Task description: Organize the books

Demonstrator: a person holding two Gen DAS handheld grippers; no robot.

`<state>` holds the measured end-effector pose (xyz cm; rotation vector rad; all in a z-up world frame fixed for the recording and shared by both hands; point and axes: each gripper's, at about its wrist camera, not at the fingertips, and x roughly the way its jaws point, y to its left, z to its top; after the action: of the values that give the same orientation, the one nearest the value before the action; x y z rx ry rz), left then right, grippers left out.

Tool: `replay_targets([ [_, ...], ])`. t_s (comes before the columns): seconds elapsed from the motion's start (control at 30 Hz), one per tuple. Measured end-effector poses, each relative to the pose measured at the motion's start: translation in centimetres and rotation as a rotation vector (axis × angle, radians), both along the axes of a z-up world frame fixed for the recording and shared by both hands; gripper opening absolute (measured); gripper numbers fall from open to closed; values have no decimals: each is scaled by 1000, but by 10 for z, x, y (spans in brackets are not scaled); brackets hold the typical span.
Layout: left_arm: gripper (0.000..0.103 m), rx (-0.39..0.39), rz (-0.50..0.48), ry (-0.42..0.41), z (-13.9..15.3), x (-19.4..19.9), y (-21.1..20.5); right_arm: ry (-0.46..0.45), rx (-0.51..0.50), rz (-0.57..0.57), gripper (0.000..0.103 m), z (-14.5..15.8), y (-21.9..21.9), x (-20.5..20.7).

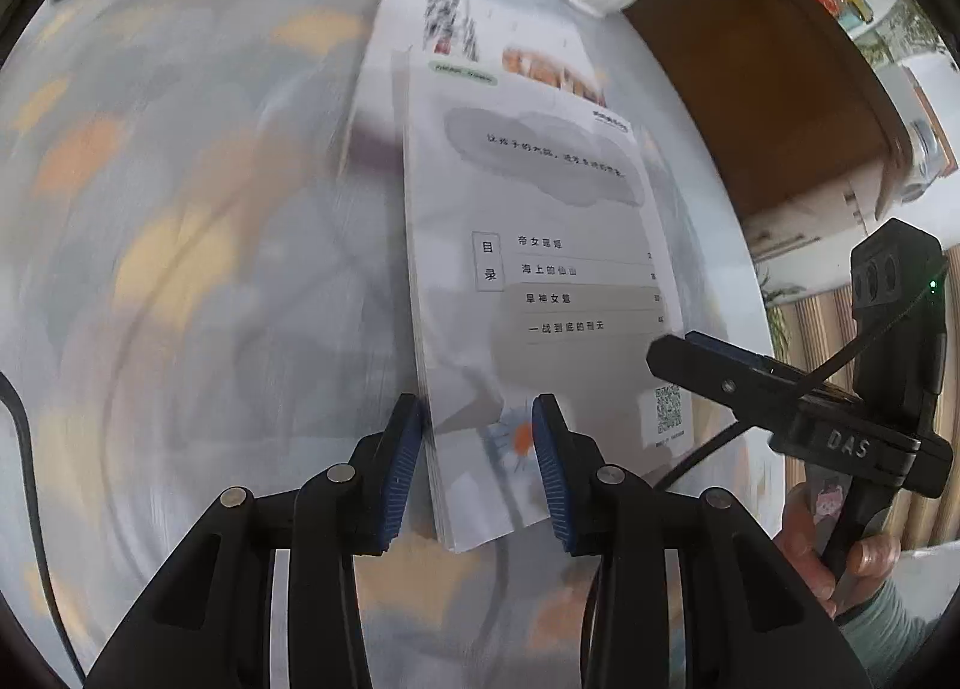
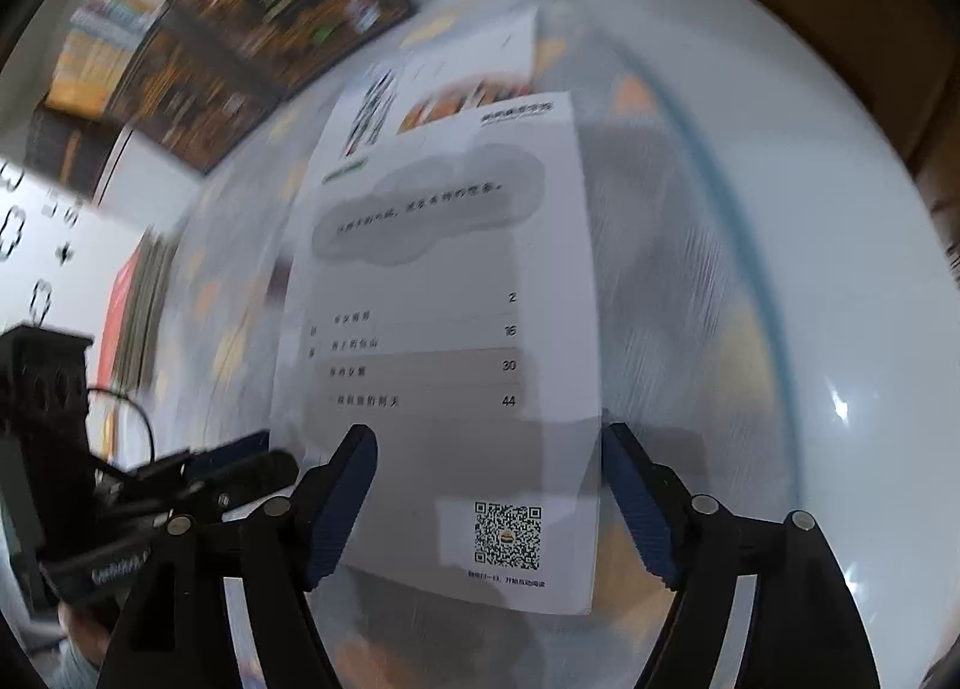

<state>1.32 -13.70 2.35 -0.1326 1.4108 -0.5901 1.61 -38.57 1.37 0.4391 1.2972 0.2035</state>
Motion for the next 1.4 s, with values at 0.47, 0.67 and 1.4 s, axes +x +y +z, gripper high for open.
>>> replay_targets([
  [0.47,34,-67,6,88,-9,-67,33,18,164,15,94,-10,-4,-43],
  [0.67,34,-84,21,72,-12,-66,41,-26,330,-15,95,4,-13,-39],
  [1.4,34,-106,594,-24,15,-94,248,-112,543,507,91,96,178,-23],
])
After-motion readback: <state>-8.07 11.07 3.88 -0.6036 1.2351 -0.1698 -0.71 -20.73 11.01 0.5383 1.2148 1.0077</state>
